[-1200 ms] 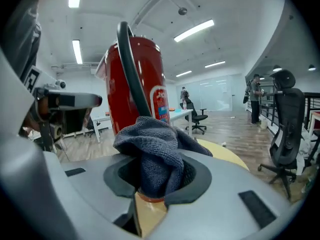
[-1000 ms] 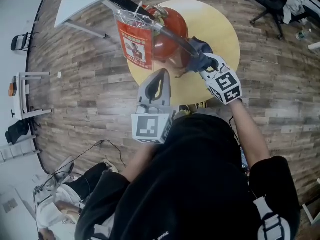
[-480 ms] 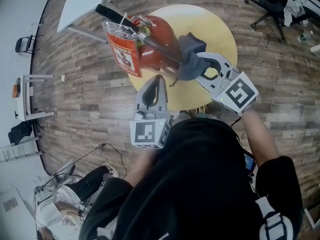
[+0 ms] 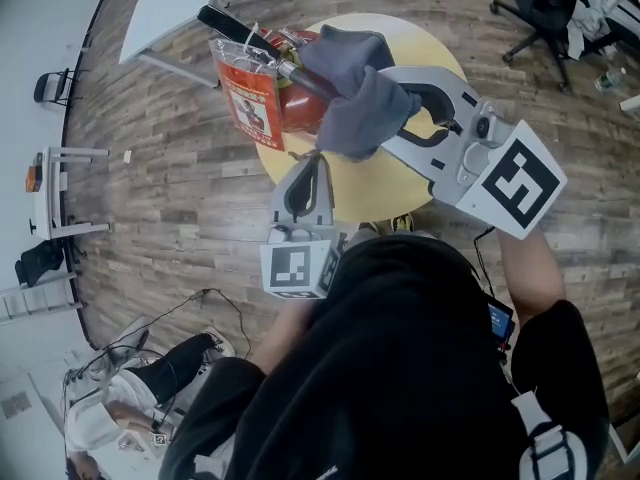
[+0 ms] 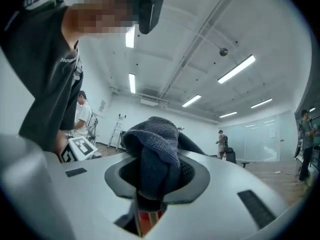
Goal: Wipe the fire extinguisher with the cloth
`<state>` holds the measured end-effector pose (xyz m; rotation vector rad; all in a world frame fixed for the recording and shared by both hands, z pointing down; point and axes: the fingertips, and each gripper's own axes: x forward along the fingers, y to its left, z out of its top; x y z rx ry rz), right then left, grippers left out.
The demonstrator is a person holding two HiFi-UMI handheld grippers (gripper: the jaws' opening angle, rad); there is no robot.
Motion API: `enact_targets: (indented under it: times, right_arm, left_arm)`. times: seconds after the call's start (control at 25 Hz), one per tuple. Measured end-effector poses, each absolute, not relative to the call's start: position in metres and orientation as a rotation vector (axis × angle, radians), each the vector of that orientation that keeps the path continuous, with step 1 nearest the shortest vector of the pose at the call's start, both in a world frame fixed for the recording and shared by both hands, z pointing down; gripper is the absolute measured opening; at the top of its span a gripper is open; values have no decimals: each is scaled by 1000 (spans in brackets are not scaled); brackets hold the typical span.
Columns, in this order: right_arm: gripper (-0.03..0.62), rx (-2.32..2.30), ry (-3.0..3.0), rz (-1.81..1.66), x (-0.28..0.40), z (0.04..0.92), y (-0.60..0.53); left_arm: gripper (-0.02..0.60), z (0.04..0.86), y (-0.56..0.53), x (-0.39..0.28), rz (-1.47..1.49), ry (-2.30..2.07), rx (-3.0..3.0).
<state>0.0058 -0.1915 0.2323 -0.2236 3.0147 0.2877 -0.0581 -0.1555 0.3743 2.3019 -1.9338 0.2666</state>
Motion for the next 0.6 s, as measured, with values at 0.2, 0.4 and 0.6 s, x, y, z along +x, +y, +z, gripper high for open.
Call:
enact_targets:
  times: [0.2, 0.4, 0.6]
  right_arm:
    - [107, -395, 3195, 259, 14, 324, -191]
    - [109, -546, 3337, 150, 7, 425, -215]
    - [109, -640, 3399, -21, 11, 508, -226]
  left_arm:
    - [15, 374, -153, -60, 267, -1932, 2302]
    - [15, 373, -154, -59, 314, -1925, 2308]
    - [15, 374, -150, -56, 337, -1913, 2317]
